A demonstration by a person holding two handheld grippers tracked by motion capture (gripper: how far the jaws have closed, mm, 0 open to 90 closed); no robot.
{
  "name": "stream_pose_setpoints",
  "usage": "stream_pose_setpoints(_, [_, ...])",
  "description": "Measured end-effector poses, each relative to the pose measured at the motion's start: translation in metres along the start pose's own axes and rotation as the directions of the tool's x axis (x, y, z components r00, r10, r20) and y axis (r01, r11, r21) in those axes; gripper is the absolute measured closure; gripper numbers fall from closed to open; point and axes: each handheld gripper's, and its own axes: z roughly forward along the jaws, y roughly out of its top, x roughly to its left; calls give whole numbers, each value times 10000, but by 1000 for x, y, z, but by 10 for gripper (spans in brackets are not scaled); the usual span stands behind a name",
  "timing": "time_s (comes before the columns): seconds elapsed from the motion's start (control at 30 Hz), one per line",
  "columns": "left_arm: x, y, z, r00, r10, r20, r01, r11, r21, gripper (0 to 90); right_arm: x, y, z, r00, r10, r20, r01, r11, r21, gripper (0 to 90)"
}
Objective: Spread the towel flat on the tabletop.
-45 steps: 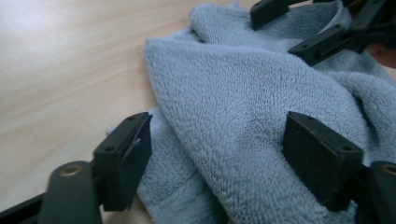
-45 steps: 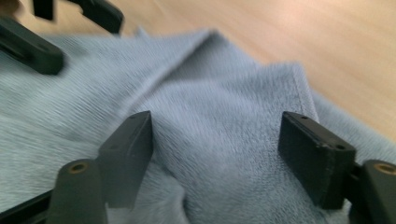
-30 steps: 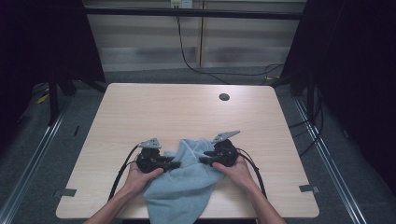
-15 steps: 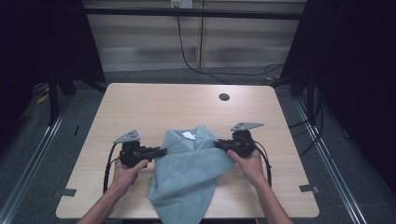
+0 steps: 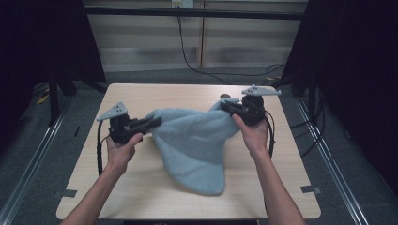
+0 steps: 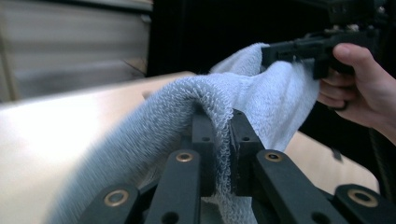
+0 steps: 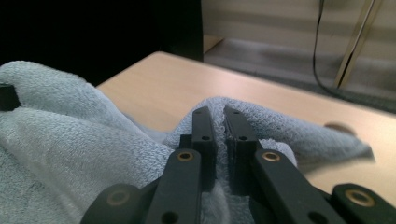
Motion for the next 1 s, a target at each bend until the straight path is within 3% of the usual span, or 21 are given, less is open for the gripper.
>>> stream_pose_setpoints(0.07, [2, 15, 1, 9979, 274, -580, -289, 9993, -248, 837, 1, 18, 4, 9999, -37, 101, 40, 9997, -232, 847])
stream_pose_setpoints(0.17, [7, 37, 5, 9937, 213, -1102, -286, 9975, -647, 837, 3, 48, 11, 9995, -114, 282, 130, 9982, -580, 847])
stream_pose_setpoints(0.23, [9, 52, 1, 9919, 325, -1231, -434, 9953, -870, 836, 5, 68, 11, 9993, -136, 344, 171, 9947, -1012, 846])
stream_pose_setpoints(0.33, [2, 68, -11, 9892, 721, -1279, -893, 9869, -1345, 836, 10, 94, 2, 9996, -203, 180, 234, 9804, -1954, 846])
stream_pose_setpoints(0.43, [-11, 67, -19, 9855, 1335, -1051, -1454, 9826, -1153, 836, 23, 94, -9, 9981, -613, -75, 580, 9721, -2271, 846])
stream_pose_setpoints(0.47, [-16, 58, -22, 9819, 1612, -994, -1698, 9817, -862, 836, 25, 88, -10, 9974, -687, -238, 619, 9740, -2179, 846])
stream_pose_setpoints(0.53, [-19, 31, -22, 9844, 1583, -771, -1619, 9859, -422, 835, 29, 64, -12, 9960, -872, -186, 827, 9814, -1731, 846])
stream_pose_setpoints(0.6, [-16, -3, -20, 9898, 1317, -550, -1314, 9913, 106, 835, 26, 22, -10, 9974, -600, -410, 557, 9934, -1000, 846])
stream_pose_setpoints(0.67, [-15, -37, -18, 9952, 960, -201, -944, 9930, 716, 834, 24, -14, -8, 9974, -479, -536, 455, 9980, -447, 846])
stream_pose_setpoints(0.7, [-17, -52, -16, 9959, 899, -118, -881, 9899, 1108, 833, 24, -38, -8, 9973, -456, -575, 458, 9990, 16, 846])
stream_pose_setpoints(0.77, [-23, -79, -15, 9966, 773, 291, -813, 9796, 1835, 831, 28, -73, -10, 9959, -337, -843, 391, 9972, 637, 845])
stream_pose_setpoints(0.8, [-26, -87, -15, 9959, 865, 281, -905, 9750, 2029, 829, 30, -87, -12, 9957, -292, -877, 366, 9957, 846, 842])
stream_pose_setpoints(0.93, [-45, -119, -24, 9906, 833, 1088, -1124, 9481, 2975, 807, 38, -129, -24, 9937, 11, -1124, 163, 9880, 1536, 816])
stream_pose_setpoints(1.0, [-51, -130, -31, 9885, 429, 1448, -863, 9473, 3085, 782, 44, -143, -29, 9927, 97, -1205, 131, 9823, 1869, 764])
